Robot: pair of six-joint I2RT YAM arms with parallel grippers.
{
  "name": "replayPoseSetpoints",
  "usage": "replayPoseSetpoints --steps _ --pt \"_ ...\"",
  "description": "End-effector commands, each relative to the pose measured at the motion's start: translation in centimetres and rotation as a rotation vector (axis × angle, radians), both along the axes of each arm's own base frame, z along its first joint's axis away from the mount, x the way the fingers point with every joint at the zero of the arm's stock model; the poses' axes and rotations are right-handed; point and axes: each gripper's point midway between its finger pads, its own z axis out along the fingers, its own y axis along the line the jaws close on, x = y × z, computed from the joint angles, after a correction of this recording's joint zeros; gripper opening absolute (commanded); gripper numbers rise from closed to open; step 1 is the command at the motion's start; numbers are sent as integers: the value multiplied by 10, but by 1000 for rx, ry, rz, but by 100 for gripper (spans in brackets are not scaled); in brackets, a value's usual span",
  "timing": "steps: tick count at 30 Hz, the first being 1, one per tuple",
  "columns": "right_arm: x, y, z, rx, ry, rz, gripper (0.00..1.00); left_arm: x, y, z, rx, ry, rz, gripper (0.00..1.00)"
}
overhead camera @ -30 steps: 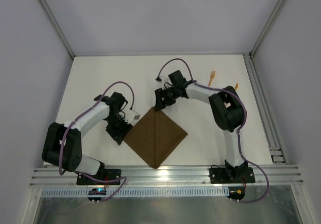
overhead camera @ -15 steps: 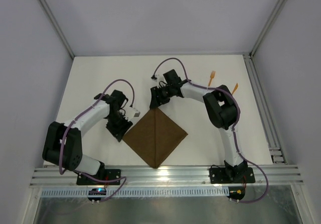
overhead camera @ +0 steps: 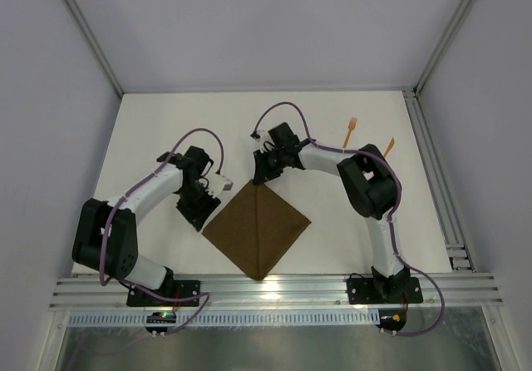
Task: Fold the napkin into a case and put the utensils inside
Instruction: Rotate the upper triangle-folded napkin at the center of the board, then pick up the upper triangle-folded napkin from the center of the board.
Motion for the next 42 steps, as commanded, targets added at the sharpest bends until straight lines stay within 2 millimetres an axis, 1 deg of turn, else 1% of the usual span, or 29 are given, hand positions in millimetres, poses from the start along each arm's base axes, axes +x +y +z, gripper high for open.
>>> replayPoseSetpoints --steps 1,4,6,7,8,9,10,11,12,13,17,18,19,21,22,24,25,26,27,28,29,30,31,32,34,35,36,39,42 --pt "-7 -5 -10 -57 43 -65 15 12 -3 9 -11 -49 -9 45" --pt "5 -10 -4 -38 81 -158 5 12 -2 11 -11 -59 -10 45" --pt "15 -16 2 -12 104 -224 3 15 -3 15 -16 -76 -10 44" --pt "24 -28 2 3 142 -299 3 16 -3 16 -18 -82 -10 44" --pt "33 -33 12 33 129 -335 3 19 -4 20 -24 -94 -11 44" --pt "38 -39 15 50 134 -371 3 20 -5 22 -26 -102 -13 44" --pt "45 -57 13 54 159 -442 3 23 -6 24 -32 -112 -16 43" --pt "55 -64 27 89 130 -481 3 27 -8 29 -42 -131 -21 44" --pt "59 -73 28 97 132 -516 3 30 -10 32 -50 -142 -21 43" --pt "64 -92 23 99 151 -588 3 34 -12 36 -60 -157 -26 43" --pt "77 -130 28 124 123 -715 3 58 -31 61 -136 -258 -67 45" --pt "74 -136 26 118 129 -728 3 68 -37 71 -139 -305 -88 47" --pt "75 -140 26 120 130 -731 3 74 -52 76 -148 -355 -143 48" --pt "76 -143 25 132 141 -719 3 82 -71 81 -141 -424 -217 52" --pt "76 -144 23 134 150 -718 3 80 -95 79 -146 -443 -302 57" --pt "74 -147 22 141 162 -709 4 81 -111 71 -87 -461 -392 64" --pt "73 -148 26 147 158 -707 13 70 -132 59 -66 -443 -483 65" --pt "71 -150 28 146 155 -707 21 64 -144 53 -61 -439 -535 66" --pt "67 -155 26 138 157 -715 29 63 -149 50 -18 -457 -586 67" --pt "65 -158 36 149 139 -717 45 56 -158 45 -16 -454 -626 67" --pt "63 -160 40 153 135 -719 49 43 -173 40 -24 -447 -684 68" --pt "58 -164 41 155 141 -718 53 37 -182 38 -37 -444 -693 72" --pt "56 -167 50 158 126 -709 58 33 -189 35 -44 -442 -705 74" --pt "53 -170 53 159 122 -703 59 27 -201 34 -52 -461 -733 77" --pt "45 -175 57 156 124 -688 60 27 -207 28 -21 -501 -739 77" --pt "41 -176 69 169 101 -676 60 22 -204 15 2 -492 -752 77" --pt "35 -177 69 164 103 -669 60 19 -213 10 -7 -520 -768 78" --pt "22 -180 79 159 83 -644 60 13 -212 -8 45 -542 -794 77" --pt "14 -183 82 143 70 -627 60 5 -216 -15 36 -519 -822 76"
